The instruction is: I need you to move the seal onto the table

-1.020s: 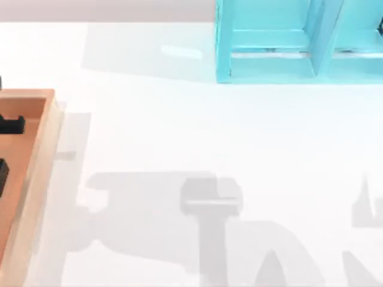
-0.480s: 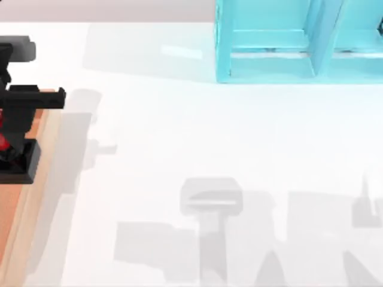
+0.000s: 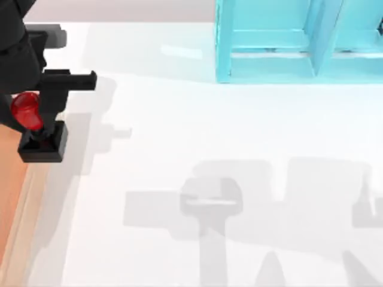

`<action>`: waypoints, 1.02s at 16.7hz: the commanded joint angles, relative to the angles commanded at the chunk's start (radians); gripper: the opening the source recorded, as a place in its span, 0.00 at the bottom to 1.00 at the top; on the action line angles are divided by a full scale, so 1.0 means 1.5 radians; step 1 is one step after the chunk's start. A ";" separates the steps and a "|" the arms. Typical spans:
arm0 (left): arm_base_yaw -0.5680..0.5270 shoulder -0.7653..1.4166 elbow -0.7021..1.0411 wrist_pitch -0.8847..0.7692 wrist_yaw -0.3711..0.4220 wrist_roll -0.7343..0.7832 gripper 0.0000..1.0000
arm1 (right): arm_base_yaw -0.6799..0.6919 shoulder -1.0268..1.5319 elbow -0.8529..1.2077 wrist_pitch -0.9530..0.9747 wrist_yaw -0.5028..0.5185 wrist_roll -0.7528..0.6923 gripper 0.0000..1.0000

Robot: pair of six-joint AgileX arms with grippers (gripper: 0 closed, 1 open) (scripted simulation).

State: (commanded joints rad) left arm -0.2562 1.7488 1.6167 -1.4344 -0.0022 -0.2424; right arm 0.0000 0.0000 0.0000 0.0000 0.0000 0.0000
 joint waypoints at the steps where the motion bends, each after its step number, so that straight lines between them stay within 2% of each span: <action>1: -0.012 0.044 0.022 0.016 0.000 -0.011 0.00 | 0.000 0.000 0.000 0.000 0.000 0.000 1.00; 7: -0.078 0.258 0.137 0.113 0.002 -0.068 0.00 | 0.000 0.000 0.000 0.000 0.000 0.000 1.00; 13: -0.080 0.275 0.143 0.125 0.003 -0.074 0.00 | 0.000 0.000 0.000 0.000 0.000 0.000 1.00; 17: -0.083 0.285 0.096 0.185 0.002 -0.072 0.00 | 0.000 0.000 0.000 0.000 0.000 0.000 1.00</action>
State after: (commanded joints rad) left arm -0.3805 2.1762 1.7612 -1.1568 0.0010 -0.3501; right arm 0.0000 0.0000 0.0000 0.0000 0.0000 0.0000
